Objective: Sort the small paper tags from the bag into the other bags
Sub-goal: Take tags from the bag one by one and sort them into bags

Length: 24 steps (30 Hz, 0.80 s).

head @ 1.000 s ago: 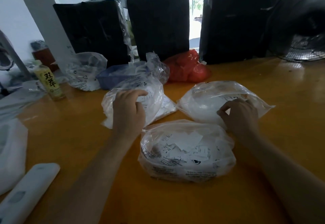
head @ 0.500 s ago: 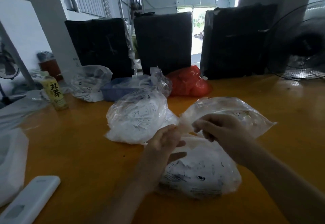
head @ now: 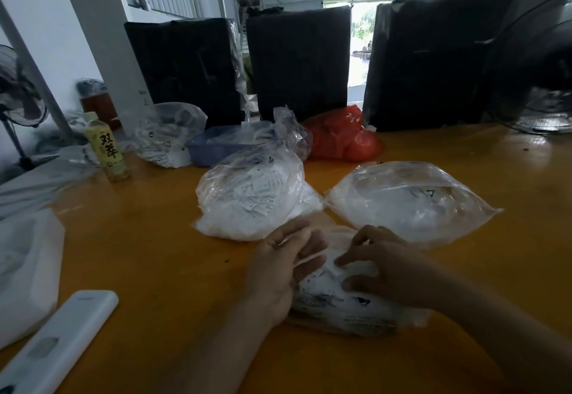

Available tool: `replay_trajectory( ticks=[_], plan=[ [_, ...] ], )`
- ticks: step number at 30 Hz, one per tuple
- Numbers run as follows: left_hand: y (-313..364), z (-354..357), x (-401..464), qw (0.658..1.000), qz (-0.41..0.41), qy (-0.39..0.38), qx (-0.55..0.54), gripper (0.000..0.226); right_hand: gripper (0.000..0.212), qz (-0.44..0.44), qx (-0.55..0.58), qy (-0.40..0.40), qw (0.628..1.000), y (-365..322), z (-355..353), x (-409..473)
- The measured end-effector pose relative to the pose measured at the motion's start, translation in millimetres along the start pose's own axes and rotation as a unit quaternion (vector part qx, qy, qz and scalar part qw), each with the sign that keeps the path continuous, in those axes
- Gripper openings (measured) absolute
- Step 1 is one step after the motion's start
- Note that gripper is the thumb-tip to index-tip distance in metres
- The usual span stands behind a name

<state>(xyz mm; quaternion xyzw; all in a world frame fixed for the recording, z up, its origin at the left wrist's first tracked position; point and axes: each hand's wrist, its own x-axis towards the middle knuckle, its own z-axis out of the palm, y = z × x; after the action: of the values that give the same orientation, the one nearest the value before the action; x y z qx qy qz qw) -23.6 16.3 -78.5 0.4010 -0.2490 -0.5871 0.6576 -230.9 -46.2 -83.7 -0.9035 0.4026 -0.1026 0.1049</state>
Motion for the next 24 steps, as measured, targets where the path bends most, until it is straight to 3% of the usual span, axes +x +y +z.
replay_trajectory(
  ticks=[3, 6, 10, 14, 20, 24],
  plan=[
    [-2, 0, 1, 1.000, -0.005, 0.010, 0.010, 0.014, 0.038, -0.014, 0.033, 0.045, 0.998, -2, 3, -2],
    [-2, -2, 2, 1.000, -0.003, 0.009, -0.011, 0.013, 0.005, 0.007, 0.102, 0.115, 0.988, -4, -1, -3],
    [-1, -5, 4, 0.999, -0.007, -0.004, -0.049, 0.022, 0.030, 0.084, 0.251, 0.200, 0.943, 0, -8, -6],
    [-2, -3, 3, 0.999, -0.010, -0.016, -0.045, 0.013, 0.031, 0.110, 0.396, 0.213, 0.886, -2, -14, -12],
    [-6, -2, 4, 0.999, -0.011, -0.007, -0.030, 0.019, 0.006, 0.114, 0.424, 0.200, 0.876, -9, -12, -11],
    [-6, -3, 4, 0.999, -0.018, -0.013, -0.036, 0.023, 0.016, 0.106, 0.385, 0.230, 0.887, -12, -11, -12]
  ],
)
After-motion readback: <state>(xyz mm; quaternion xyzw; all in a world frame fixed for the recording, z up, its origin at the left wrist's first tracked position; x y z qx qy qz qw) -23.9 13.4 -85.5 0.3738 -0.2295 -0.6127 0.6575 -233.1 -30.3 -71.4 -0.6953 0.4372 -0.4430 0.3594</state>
